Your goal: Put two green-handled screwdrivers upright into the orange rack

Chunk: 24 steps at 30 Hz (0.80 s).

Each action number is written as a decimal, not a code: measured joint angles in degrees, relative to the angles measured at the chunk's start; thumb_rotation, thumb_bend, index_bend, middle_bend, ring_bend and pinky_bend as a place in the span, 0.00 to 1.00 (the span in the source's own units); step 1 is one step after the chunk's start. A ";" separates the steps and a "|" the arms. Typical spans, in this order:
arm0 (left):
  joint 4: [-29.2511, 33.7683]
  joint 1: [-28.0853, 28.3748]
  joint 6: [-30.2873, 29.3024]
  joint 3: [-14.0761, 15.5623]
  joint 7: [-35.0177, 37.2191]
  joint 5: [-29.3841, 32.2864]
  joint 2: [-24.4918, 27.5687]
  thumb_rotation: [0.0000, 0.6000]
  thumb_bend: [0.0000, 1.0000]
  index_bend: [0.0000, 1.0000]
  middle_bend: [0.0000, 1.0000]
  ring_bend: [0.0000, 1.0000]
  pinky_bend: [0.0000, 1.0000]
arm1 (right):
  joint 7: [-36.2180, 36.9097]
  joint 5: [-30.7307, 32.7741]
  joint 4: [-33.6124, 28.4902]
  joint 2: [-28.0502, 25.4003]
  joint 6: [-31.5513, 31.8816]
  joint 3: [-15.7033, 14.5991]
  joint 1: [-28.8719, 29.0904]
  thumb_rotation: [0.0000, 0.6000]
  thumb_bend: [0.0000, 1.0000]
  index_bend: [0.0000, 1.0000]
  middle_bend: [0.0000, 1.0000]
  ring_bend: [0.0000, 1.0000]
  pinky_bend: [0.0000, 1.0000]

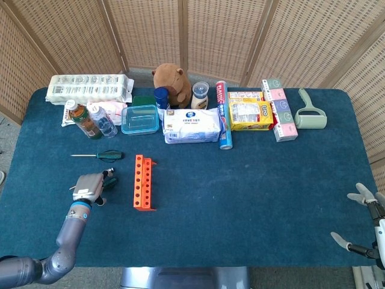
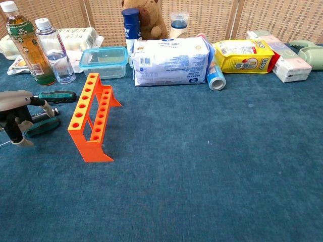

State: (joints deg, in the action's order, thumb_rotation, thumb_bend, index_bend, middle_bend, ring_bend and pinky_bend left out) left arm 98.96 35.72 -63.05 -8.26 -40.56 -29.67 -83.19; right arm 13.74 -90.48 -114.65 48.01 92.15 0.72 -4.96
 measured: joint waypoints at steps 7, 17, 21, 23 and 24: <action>0.45 0.92 0.03 0.80 -0.48 0.94 -0.61 1.00 0.24 0.24 0.86 0.80 0.83 | 0.10 -0.12 -0.06 -0.05 0.21 -0.07 -0.10 1.00 0.11 0.07 0.27 0.26 0.02; 4.72 1.24 -3.38 2.10 -1.35 -1.57 0.68 1.00 0.25 0.24 0.86 0.80 0.83 | 0.07 -0.20 -0.06 -0.05 0.05 -0.17 -0.03 1.00 0.11 0.07 0.27 0.26 0.02; 4.66 1.49 -5.01 2.53 -2.24 -2.30 0.20 1.00 0.26 0.24 0.86 0.80 0.83 | -0.28 -0.31 -0.13 0.07 -0.04 -0.26 -0.01 1.00 0.11 0.07 0.27 0.26 0.02; 3.97 1.68 -5.18 2.59 -2.31 -2.70 -0.36 1.00 0.26 0.24 0.86 0.80 0.83 | -0.41 -0.29 -0.16 0.13 -0.09 -0.29 0.00 1.00 0.11 0.07 0.27 0.26 0.02; 3.57 1.77 -5.27 2.64 -2.36 -2.96 -0.64 1.00 0.26 0.24 0.86 0.80 0.83 | -0.45 -0.26 -0.16 0.14 -0.09 -0.28 0.01 1.00 0.11 0.07 0.27 0.26 0.02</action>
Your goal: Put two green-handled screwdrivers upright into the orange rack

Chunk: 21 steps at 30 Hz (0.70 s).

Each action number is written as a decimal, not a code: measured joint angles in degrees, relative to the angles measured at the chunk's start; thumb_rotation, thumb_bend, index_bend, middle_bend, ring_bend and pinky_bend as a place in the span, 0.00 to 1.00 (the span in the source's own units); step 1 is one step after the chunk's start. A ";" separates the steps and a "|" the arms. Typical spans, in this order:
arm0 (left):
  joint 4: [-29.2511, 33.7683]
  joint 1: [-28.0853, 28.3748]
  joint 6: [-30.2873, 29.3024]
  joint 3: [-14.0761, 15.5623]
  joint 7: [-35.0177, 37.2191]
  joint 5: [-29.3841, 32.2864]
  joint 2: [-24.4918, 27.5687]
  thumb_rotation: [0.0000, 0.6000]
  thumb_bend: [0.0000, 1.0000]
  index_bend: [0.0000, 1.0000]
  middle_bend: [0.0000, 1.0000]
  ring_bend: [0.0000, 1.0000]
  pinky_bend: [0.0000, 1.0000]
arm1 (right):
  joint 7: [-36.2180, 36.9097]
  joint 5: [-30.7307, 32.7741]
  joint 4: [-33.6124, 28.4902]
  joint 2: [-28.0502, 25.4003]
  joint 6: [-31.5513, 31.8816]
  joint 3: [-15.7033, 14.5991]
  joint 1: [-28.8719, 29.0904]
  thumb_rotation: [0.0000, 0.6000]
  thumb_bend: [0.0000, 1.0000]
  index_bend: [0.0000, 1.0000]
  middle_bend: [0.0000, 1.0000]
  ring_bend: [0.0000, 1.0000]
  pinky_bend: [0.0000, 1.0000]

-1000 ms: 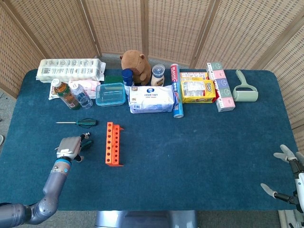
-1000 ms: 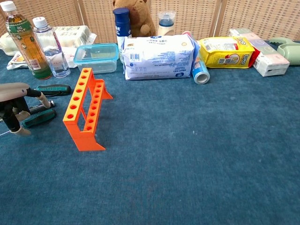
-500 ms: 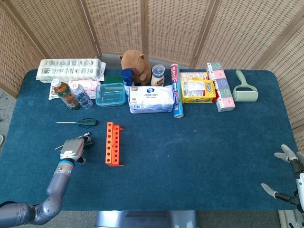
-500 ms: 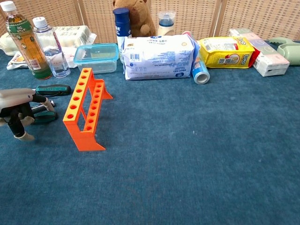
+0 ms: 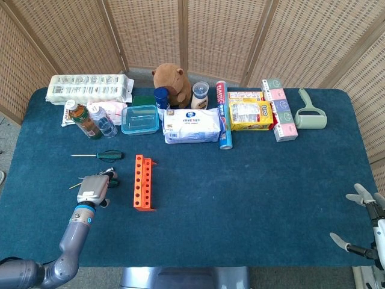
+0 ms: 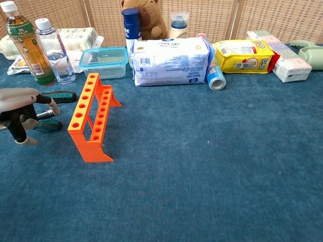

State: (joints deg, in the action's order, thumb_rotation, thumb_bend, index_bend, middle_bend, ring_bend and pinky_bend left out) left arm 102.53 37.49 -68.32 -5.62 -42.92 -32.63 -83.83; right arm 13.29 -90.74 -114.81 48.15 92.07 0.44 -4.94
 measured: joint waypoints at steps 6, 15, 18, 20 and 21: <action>-3.26 0.49 -0.52 0.21 -0.06 -1.91 -2.34 1.00 0.27 0.29 0.86 0.80 0.83 | -0.03 0.18 0.02 0.02 -0.17 0.04 0.10 1.00 0.11 0.07 0.27 0.26 0.02; -7.98 0.69 -0.20 0.08 1.76 -4.76 -5.88 1.00 0.32 0.35 0.86 0.80 0.83 | 0.00 0.20 0.03 0.01 -0.28 0.00 0.17 1.00 0.11 0.07 0.27 0.26 0.02; -8.67 0.77 -0.46 0.06 1.32 -4.90 -6.47 1.00 0.33 0.35 0.86 0.80 0.83 | 0.08 0.27 0.05 -0.03 -0.34 0.01 0.21 1.00 0.11 0.07 0.27 0.26 0.02; -9.15 0.83 -0.63 0.08 0.83 -4.82 -6.84 1.00 0.33 0.35 0.86 0.80 0.83 | 0.14 0.22 0.05 -0.05 -0.35 0.00 0.23 1.00 0.11 0.07 0.27 0.26 0.02; -9.37 0.85 -0.65 0.07 0.70 -4.74 -7.03 1.00 0.33 0.35 0.86 0.80 0.83 | 0.15 0.21 0.05 -0.05 -0.35 -0.01 0.23 1.00 0.11 0.07 0.27 0.26 0.02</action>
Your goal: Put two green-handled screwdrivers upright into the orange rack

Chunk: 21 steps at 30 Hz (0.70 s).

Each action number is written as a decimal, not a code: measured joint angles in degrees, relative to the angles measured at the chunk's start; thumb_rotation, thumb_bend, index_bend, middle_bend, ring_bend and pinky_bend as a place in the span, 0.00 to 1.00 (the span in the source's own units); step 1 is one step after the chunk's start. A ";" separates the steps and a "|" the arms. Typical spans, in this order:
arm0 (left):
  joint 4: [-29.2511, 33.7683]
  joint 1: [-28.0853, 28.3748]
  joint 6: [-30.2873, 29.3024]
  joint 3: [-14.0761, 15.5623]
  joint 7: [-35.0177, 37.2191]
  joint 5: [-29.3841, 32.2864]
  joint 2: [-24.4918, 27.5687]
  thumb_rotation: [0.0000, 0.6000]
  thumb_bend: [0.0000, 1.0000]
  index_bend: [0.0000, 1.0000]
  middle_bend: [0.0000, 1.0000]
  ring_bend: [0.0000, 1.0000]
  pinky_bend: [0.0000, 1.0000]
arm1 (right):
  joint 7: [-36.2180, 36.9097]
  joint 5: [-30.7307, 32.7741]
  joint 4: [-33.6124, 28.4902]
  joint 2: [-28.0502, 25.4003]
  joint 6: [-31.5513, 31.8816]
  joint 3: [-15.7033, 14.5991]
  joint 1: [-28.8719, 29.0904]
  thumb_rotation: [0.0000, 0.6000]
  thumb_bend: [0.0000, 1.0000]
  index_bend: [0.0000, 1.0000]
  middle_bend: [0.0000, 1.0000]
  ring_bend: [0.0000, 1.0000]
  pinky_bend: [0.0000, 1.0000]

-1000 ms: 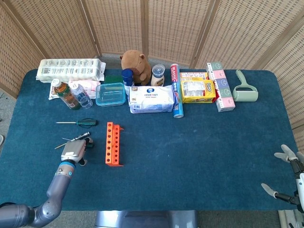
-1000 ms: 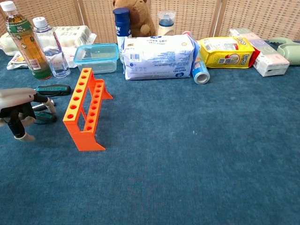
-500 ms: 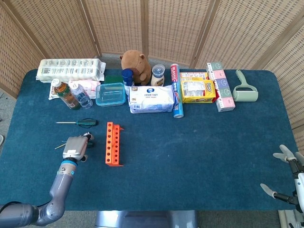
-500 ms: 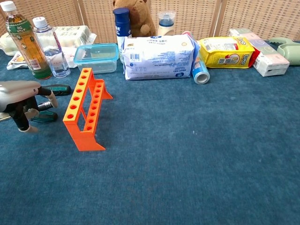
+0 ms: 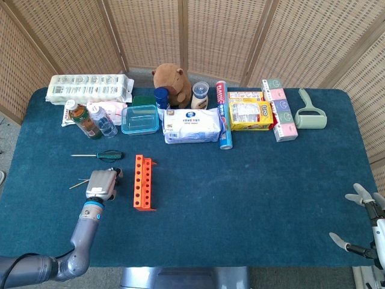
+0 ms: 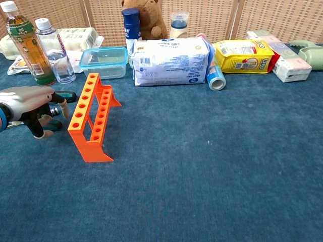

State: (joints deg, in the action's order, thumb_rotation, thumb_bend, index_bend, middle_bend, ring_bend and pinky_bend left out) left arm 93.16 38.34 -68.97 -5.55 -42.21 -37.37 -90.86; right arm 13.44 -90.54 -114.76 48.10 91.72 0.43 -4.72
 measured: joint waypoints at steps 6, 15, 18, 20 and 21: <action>-1.31 -0.15 -0.04 -0.54 0.34 0.52 -0.85 1.00 0.34 0.35 0.86 0.80 0.83 | 0.19 -0.08 0.01 -0.07 0.05 -0.06 -0.03 1.00 0.11 0.07 0.27 0.26 0.02; -2.01 -0.32 -0.77 -0.80 -0.82 1.23 -1.44 1.00 0.38 0.35 0.86 0.80 0.83 | 0.65 -0.42 -0.01 -0.21 -0.17 -0.27 0.04 1.00 0.11 0.07 0.27 0.26 0.02; -2.22 -0.33 -1.14 -0.63 -1.61 1.34 -1.71 1.00 0.38 0.35 0.86 0.80 0.83 | 0.93 -0.54 0.03 -0.34 -0.18 -0.32 0.05 1.00 0.11 0.07 0.27 0.26 0.02; -2.39 -0.39 -1.54 -0.63 -1.96 1.47 -2.05 1.00 0.38 0.36 0.86 0.80 0.83 | 1.13 -0.59 0.08 -0.40 -0.16 -0.33 0.05 1.00 0.11 0.07 0.27 0.26 0.02; -2.50 -0.41 -1.67 -0.63 -2.08 1.46 -2.14 1.00 0.38 0.37 0.86 0.80 0.83 | 1.21 -0.61 0.09 -0.44 -0.15 -0.34 0.05 1.00 0.11 0.07 0.27 0.26 0.02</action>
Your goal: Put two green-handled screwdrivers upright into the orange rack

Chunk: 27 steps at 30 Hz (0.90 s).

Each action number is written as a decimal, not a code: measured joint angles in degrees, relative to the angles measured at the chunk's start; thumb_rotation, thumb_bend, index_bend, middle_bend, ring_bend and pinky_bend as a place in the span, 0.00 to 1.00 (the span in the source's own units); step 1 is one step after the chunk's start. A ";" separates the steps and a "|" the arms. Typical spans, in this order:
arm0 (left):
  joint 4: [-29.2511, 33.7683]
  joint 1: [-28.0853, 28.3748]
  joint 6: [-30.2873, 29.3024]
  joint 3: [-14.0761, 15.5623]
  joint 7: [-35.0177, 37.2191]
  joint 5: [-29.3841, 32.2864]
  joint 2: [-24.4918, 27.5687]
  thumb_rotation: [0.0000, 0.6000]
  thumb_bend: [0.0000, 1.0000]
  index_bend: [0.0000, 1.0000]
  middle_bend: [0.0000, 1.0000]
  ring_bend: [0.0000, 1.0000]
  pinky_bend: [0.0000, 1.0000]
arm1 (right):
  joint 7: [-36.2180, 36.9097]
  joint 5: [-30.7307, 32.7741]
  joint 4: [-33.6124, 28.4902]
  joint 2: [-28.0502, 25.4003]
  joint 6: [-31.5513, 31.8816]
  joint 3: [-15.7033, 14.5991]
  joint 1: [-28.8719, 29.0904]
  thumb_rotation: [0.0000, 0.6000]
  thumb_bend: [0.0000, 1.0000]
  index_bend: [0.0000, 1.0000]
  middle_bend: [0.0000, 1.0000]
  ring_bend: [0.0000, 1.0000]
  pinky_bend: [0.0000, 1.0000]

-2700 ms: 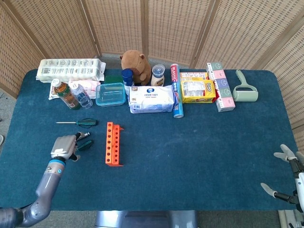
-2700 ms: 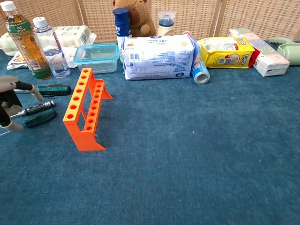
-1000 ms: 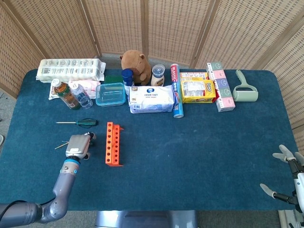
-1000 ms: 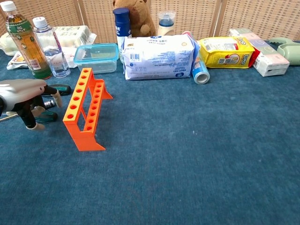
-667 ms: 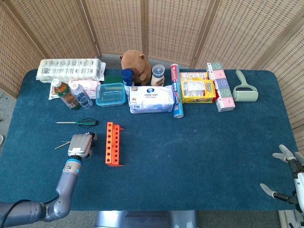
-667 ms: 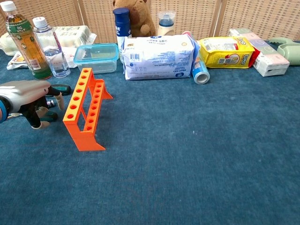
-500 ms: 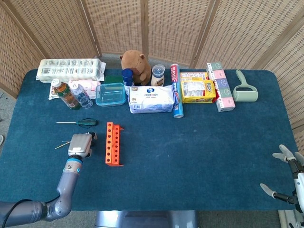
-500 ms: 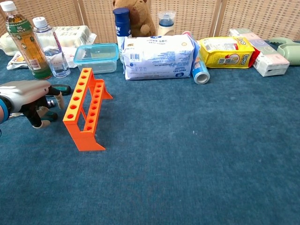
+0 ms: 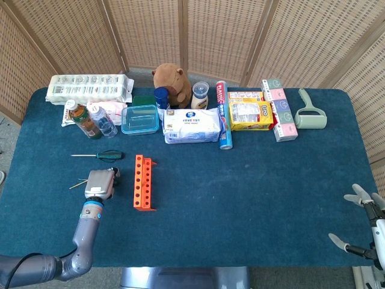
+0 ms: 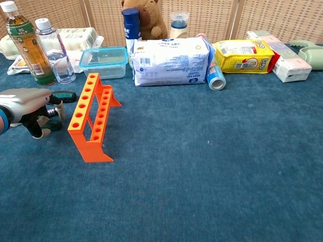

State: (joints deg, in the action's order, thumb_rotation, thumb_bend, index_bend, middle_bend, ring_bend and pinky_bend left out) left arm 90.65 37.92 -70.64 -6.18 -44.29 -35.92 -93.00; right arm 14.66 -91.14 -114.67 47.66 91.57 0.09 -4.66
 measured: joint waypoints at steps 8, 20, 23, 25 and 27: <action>-1.04 -0.27 -0.73 0.09 -0.67 -0.65 -1.02 1.00 0.39 0.41 0.86 0.80 0.83 | 0.45 -0.73 0.04 -0.19 0.23 -0.25 -0.09 1.00 0.11 0.07 0.27 0.26 0.02; -2.18 -0.76 -1.06 -0.02 -1.29 -1.29 -2.28 1.00 0.41 0.47 0.87 0.80 0.83 | 1.05 -0.94 0.15 -0.40 0.26 -0.38 -0.05 1.00 0.11 0.07 0.27 0.26 0.02; -2.42 -0.81 -1.16 -0.09 -1.54 -1.37 -2.60 1.00 0.42 0.50 0.88 0.80 0.83 | 1.20 -1.04 0.20 -0.44 0.30 -0.42 -0.05 1.00 0.11 0.07 0.27 0.26 0.02; -2.60 -0.85 -1.47 -0.12 -1.76 -1.46 -2.80 1.00 0.44 0.51 0.89 0.80 0.83 | 1.31 -1.10 0.22 -0.46 0.32 -0.43 -0.04 1.00 0.12 0.07 0.28 0.26 0.02; -2.90 -0.94 -1.96 -0.19 -2.05 -1.57 -3.20 1.00 0.44 0.51 0.89 0.80 0.83 | 1.54 -1.22 0.24 -0.52 0.35 -0.46 -0.04 1.00 0.12 0.07 0.28 0.26 0.02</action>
State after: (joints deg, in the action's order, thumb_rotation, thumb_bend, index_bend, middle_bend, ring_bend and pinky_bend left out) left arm 87.75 36.98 -72.60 -6.37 -46.34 -37.49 -96.19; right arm 16.20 -92.36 -114.43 47.14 91.92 -0.37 -4.70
